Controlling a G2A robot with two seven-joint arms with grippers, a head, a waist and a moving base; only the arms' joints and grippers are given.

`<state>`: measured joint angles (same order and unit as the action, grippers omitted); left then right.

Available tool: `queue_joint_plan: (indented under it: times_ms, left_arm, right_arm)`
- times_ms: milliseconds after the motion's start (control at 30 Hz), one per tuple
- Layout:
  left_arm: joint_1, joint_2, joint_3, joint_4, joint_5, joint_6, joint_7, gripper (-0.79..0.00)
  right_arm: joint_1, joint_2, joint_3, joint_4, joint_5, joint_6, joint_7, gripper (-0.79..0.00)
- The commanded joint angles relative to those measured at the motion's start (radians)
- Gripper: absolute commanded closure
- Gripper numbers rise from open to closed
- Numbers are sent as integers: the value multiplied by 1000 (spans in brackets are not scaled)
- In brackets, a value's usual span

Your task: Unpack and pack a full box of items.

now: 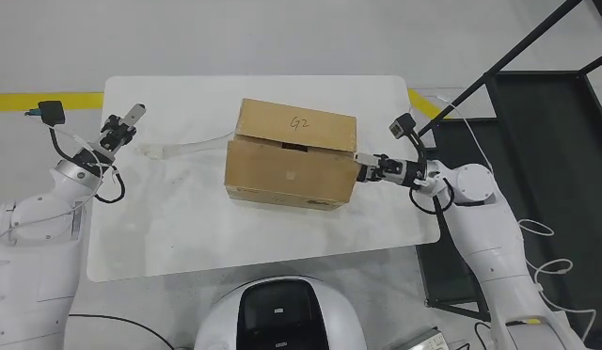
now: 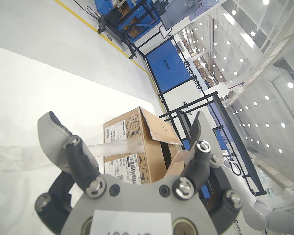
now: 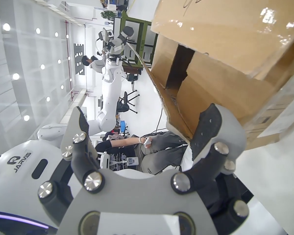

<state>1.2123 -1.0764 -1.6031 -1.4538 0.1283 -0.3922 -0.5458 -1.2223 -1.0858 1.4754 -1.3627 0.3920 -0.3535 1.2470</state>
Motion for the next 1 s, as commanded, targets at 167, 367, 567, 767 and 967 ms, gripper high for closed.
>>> queue_joint_plan:
  times_ms: [167,367,567,767,967]
  left_arm:
    - [0,0,0,0,0,0,0,-785]
    - [0,0,0,0,0,0,0,-785]
    - [0,0,0,0,0,0,0,-785]
    - [0,0,0,0,0,0,0,-785]
    - [0,0,0,0,0,0,0,-785]
  right_arm:
    - [-1,3,-6,-7,79,-31,54,-785]
    - [-23,11,-10,-72,117,0,127,-785]
    - [-109,23,-15,-201,75,39,173,-785]
    - [-192,31,-65,-292,-52,65,173,-785]
    - [-211,24,-172,-302,-202,60,68,-785]
